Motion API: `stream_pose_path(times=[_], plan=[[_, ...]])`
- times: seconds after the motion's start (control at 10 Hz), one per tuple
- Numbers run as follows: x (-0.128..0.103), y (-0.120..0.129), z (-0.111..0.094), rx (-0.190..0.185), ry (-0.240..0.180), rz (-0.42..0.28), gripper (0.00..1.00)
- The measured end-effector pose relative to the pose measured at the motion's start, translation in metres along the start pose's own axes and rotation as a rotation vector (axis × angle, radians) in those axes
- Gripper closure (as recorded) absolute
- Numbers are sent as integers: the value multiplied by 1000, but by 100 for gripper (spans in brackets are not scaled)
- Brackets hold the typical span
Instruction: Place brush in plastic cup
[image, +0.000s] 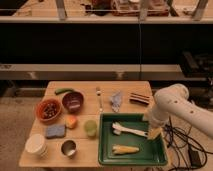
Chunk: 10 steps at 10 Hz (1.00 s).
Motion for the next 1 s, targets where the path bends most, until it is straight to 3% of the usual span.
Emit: stream_pose_path(times=[0.2, 0.4, 0.8, 1.0], plan=[[-15, 6, 12, -2, -56, -55, 35], [-41, 4, 26, 4, -83, -121, 35], [-42, -14, 63, 19, -62, -134, 35], [-35, -35, 75, 51, -39, -115, 35]])
